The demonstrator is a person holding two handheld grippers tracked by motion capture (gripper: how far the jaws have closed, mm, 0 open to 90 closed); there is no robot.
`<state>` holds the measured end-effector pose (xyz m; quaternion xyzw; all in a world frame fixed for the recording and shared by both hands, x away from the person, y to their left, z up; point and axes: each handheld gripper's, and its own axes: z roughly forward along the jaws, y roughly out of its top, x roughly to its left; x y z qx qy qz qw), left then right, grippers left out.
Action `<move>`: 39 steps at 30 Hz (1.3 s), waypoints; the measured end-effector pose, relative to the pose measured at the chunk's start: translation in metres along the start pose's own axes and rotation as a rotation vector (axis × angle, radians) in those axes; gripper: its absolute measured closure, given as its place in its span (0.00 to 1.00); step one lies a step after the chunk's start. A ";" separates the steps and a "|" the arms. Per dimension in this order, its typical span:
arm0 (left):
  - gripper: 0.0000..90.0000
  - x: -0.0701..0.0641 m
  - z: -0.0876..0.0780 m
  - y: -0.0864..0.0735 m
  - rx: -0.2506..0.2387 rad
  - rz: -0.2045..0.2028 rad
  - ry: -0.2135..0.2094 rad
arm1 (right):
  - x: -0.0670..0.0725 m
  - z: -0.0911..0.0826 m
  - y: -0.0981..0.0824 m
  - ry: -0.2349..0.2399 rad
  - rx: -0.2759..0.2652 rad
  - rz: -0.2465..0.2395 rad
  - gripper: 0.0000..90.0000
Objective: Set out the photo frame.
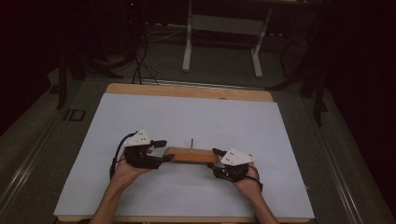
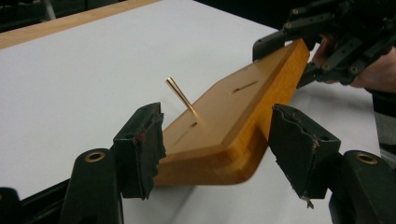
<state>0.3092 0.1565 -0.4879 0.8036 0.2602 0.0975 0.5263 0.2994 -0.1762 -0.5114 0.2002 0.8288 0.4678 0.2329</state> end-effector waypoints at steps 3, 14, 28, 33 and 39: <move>0.39 -0.003 0.001 -0.002 0.014 0.013 0.003 | 0.000 0.000 0.000 0.000 0.001 0.001 0.54; 0.39 -0.008 0.008 -0.008 0.048 0.075 0.042 | -0.003 -0.001 -0.001 0.004 -0.004 0.021 0.54; 0.34 -0.008 0.017 -0.013 0.097 0.097 0.073 | -0.005 0.000 -0.001 0.010 0.001 0.037 0.54; 0.36 -0.008 0.022 -0.014 0.124 0.115 0.107 | -0.006 0.001 -0.002 0.014 0.007 0.048 0.53; 0.41 -0.007 0.026 -0.016 0.120 0.124 0.144 | -0.009 0.002 -0.002 0.019 -0.003 0.068 0.52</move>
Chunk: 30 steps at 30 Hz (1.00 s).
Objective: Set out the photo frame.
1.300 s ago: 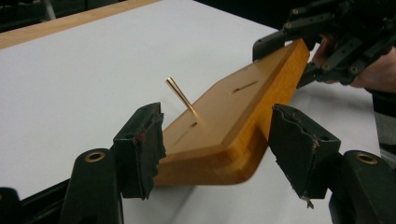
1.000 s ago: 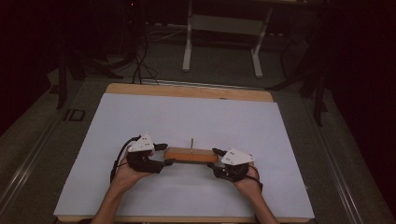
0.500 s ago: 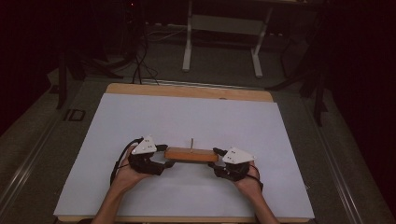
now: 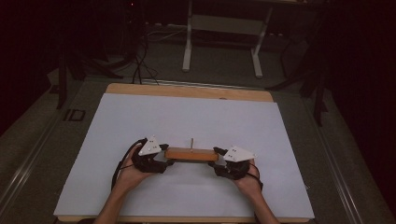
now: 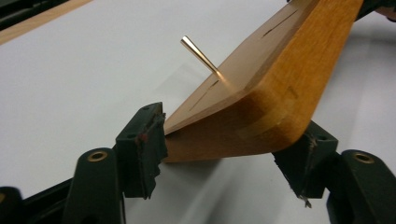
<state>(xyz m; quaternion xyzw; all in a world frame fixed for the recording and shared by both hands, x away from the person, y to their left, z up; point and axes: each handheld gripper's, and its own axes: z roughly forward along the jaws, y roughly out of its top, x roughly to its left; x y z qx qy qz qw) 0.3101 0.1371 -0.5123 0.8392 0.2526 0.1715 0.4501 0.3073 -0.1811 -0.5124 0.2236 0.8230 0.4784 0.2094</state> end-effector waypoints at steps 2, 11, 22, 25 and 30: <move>0.42 0.000 0.001 0.000 -0.004 0.004 0.015 | 0.000 0.000 0.000 0.000 -0.001 0.001 0.52; 0.47 0.001 0.006 0.001 -0.024 0.002 0.020 | -0.003 0.003 -0.002 0.002 -0.003 0.015 0.52; 0.50 0.003 0.008 0.001 -0.033 -0.012 0.019 | -0.009 0.008 -0.005 0.014 -0.003 0.040 0.52; 0.50 0.003 0.009 0.001 -0.032 -0.012 0.020 | -0.012 0.010 -0.006 0.039 -0.007 0.050 0.52; 0.51 0.004 0.009 0.001 -0.037 -0.015 0.023 | -0.017 0.012 -0.005 0.068 -0.012 0.062 0.51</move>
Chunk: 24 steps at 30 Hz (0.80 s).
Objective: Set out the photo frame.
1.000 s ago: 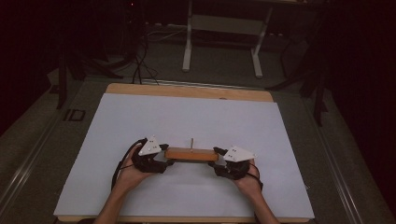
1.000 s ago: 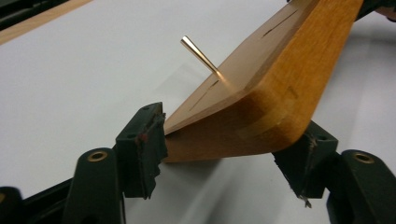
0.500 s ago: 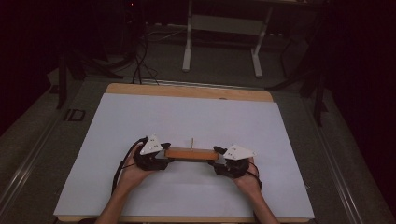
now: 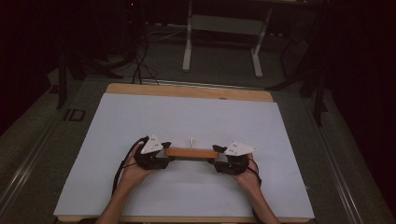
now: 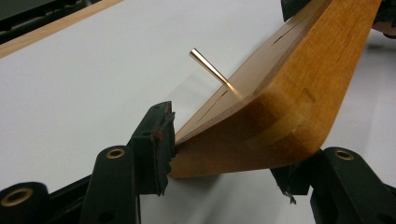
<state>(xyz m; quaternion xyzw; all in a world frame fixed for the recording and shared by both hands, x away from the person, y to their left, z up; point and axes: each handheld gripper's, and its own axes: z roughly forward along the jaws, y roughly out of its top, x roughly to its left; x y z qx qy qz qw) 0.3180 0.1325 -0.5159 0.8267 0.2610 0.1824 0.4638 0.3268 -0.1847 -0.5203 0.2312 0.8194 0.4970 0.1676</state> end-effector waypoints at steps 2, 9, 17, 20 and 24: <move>0.51 0.000 0.000 0.000 -0.001 -0.004 -0.002 | 0.000 0.000 0.000 0.001 0.000 -0.001 0.51; 0.51 0.000 0.000 0.001 -0.002 0.000 0.003 | 0.001 0.001 0.001 -0.013 0.004 -0.009 0.51; 0.52 -0.001 0.001 0.003 -0.007 0.003 0.024 | 0.002 0.002 0.002 -0.028 -0.006 0.003 0.51; 0.52 -0.003 0.002 0.004 -0.004 0.013 0.037 | 0.002 0.003 0.002 -0.032 -0.005 0.006 0.52; 0.52 -0.004 0.003 0.005 -0.003 0.016 0.050 | 0.002 0.003 0.003 -0.038 -0.002 0.008 0.52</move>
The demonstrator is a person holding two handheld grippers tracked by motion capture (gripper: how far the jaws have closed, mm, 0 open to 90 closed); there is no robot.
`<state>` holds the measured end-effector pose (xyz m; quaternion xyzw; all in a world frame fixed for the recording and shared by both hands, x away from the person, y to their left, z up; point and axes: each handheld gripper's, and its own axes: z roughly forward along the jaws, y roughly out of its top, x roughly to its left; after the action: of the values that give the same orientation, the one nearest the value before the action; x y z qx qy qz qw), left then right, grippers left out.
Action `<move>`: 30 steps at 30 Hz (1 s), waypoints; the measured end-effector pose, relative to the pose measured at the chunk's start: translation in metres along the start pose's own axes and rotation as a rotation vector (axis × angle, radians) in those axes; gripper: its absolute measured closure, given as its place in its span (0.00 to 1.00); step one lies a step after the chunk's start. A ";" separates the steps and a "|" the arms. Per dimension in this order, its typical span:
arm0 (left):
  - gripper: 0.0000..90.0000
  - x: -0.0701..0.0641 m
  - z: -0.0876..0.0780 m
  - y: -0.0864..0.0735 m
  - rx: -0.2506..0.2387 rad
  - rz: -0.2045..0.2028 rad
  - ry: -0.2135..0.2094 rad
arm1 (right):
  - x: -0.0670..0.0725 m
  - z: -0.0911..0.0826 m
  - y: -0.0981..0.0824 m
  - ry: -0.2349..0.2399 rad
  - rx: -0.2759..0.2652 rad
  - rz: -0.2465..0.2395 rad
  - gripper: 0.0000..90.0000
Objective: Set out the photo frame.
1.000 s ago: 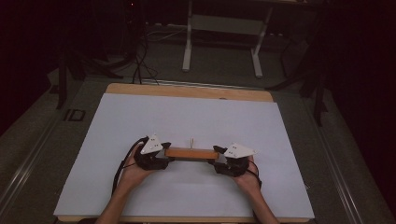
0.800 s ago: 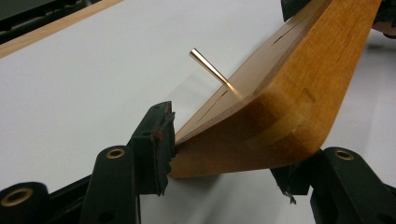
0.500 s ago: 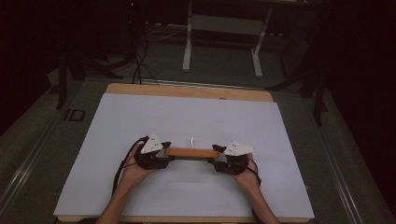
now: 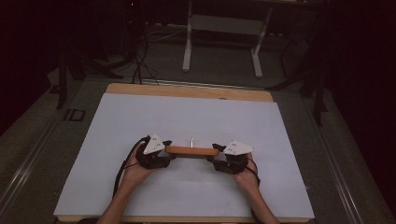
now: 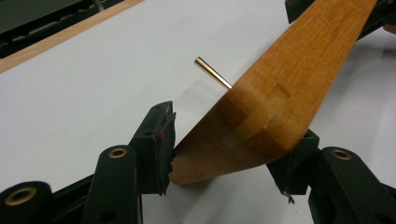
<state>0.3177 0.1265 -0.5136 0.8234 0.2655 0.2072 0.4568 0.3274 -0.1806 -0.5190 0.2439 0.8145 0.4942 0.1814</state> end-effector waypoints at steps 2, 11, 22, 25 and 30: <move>0.52 -0.001 0.000 0.000 0.002 0.004 0.005 | 0.000 0.000 0.000 -0.001 0.001 0.000 0.52; 0.52 -0.001 0.001 0.000 -0.002 0.008 0.012 | -0.001 0.000 0.002 0.005 0.006 0.007 0.52; 0.54 -0.001 0.001 0.002 -0.014 0.002 0.011 | -0.002 -0.002 0.003 0.019 0.001 0.025 0.54; 0.56 -0.001 0.000 0.002 -0.015 0.001 0.012 | -0.004 -0.003 0.003 0.027 -0.006 0.040 0.56; 0.58 0.000 -0.001 0.002 -0.016 -0.018 -0.009 | -0.005 -0.004 0.003 0.041 -0.011 0.058 0.59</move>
<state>0.3175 0.1258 -0.5111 0.8184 0.2691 0.2016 0.4661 0.3301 -0.1857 -0.5140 0.2560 0.8081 0.5085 0.1515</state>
